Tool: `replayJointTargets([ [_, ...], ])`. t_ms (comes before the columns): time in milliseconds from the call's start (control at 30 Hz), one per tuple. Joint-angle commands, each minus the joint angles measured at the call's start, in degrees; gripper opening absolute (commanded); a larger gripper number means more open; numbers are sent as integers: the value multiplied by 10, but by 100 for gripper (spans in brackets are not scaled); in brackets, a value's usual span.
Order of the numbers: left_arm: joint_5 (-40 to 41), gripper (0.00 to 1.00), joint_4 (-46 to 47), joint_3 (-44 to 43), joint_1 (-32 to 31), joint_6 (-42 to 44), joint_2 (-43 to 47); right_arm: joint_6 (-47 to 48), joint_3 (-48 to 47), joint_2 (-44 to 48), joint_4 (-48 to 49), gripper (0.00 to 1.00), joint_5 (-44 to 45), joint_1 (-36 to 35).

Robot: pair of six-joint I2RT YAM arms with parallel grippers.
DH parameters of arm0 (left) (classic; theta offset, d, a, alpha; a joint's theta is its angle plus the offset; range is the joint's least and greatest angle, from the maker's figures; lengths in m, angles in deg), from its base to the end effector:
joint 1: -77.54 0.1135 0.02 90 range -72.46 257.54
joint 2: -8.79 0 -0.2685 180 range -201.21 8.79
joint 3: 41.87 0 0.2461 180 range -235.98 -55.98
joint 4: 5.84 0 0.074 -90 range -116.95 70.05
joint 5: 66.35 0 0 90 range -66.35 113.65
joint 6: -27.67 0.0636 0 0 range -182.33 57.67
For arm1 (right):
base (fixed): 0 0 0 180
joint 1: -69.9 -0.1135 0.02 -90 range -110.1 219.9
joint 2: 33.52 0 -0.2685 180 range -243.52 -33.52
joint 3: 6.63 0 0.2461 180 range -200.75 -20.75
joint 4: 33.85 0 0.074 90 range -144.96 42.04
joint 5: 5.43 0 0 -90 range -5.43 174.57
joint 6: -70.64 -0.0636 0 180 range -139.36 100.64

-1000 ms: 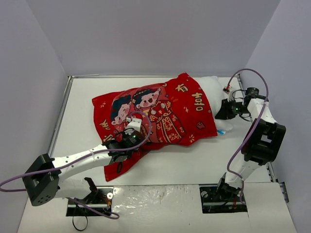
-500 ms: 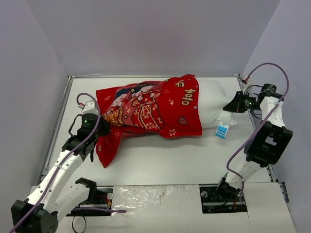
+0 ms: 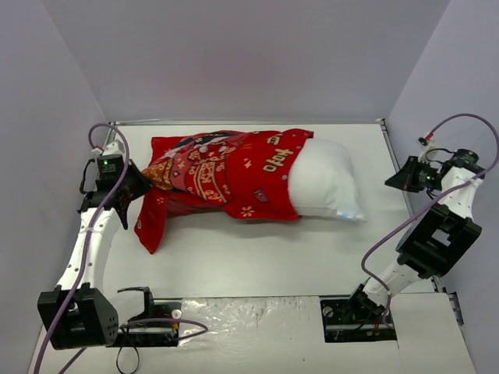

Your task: Remove the pillowcase from the pillow

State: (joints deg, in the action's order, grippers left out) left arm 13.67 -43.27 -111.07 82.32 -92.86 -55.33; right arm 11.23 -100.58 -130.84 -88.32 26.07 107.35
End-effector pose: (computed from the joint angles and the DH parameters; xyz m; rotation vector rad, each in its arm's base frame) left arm 0.2634 0.0110 0.3038 -0.5554 2.0866 -0.4481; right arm 0.3164 -0.1740 0.2746 -0.2088 2.0771 0.6242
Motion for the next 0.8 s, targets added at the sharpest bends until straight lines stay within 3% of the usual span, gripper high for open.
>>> replayJointTargets([
  [0, 194, 2, 32, -60, 70, 37, -10, 61, 1, 41, 96, 0, 91, 58],
  [67, 143, 2, 50, -63, 67, 35, -15, 127, -12, 41, 38, 0, 45, 43],
  [167, 22, 2, 119, -52, 32, 32, -21, 243, -58, 51, -109, 31, 21, -28],
  [200, 5, 2, 124, -53, 20, 35, -28, 285, -61, 65, -126, 51, 30, -53],
  [267, -26, 2, 114, -61, -5, 46, -36, 296, -48, 125, -111, 67, 59, -112],
  [300, -36, 2, 112, -58, -9, 47, -34, 245, -37, 146, -84, 78, 108, -181],
  [367, -49, 2, 106, -42, -13, 48, -22, 186, -9, 194, 10, 87, 159, -256],
  [400, -53, 2, 103, -36, -13, 50, -16, 94, -1, 201, 78, 97, 179, -318],
  [500, -63, 2, 86, -8, -18, 51, 7, -87, 18, 203, 209, 100, 233, -398],
  [533, -63, 2, 81, -2, -20, 47, 12, -235, 24, 199, 250, 100, 242, -413],
  [567, -65, 2, 76, 13, -22, 43, 24, -306, 27, 184, 278, 100, 317, -429],
  [633, -64, 2, 65, 27, -31, 33, 38, -431, 6, 143, 298, 100, 372, -464],
  [767, -56, 2, 38, 60, -35, 18, 83, -487, -13, 94, 306, 100, 391, -492],
])
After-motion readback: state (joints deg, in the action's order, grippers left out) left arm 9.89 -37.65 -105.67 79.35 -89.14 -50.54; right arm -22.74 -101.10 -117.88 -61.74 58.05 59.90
